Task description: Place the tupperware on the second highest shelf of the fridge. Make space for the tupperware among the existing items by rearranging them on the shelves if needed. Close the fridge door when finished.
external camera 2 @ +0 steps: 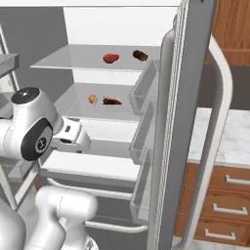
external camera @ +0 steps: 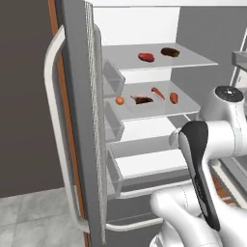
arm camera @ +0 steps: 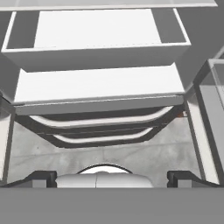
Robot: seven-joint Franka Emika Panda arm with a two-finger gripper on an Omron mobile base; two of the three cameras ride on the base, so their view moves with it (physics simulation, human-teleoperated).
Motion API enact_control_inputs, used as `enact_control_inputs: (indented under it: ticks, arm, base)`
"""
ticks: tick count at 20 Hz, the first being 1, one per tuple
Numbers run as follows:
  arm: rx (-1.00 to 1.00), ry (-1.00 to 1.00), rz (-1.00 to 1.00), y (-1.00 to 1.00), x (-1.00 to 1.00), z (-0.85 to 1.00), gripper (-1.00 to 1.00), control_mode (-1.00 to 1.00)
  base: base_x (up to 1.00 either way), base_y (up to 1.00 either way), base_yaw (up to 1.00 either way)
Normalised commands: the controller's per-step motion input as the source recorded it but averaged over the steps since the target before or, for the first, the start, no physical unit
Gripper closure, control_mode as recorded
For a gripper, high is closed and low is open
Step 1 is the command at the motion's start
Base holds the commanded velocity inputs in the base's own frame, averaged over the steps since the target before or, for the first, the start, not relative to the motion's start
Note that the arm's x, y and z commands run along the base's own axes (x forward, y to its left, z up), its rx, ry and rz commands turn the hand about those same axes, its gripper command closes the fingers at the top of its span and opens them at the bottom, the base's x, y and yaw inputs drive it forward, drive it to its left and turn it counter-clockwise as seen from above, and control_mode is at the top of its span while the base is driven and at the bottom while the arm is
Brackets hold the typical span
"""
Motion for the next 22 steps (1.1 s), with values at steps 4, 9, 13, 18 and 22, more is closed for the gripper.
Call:
enact_control_inputs:
  ticks: [4, 9, 13, 18, 22]
  arm:
    - [0.0, 0.0, 0.0, 0.0, 0.0, 0.0, -1.0, 1.0]
    - [0.0, 0.0, 0.0, 0.0, 0.0, 0.0, -1.0, 1.0]
    - [0.0, 0.0, 0.0, 0.0, 0.0, 0.0, -1.0, 1.0]
    - [0.0, 0.0, 0.0, 0.0, 0.0, 0.0, -1.0, 1.0]
    - [0.0, 0.0, 0.0, 0.0, 0.0, 0.0, -1.0, 1.0]
  base:
    - [-0.45, 0.08, 0.0]
    - [-0.28, -0.07, 0.0]
    - [-0.33, -0.01, 0.0]
    - [-0.49, -0.06, 0.0]
    - [-0.33, 0.0, 0.0]
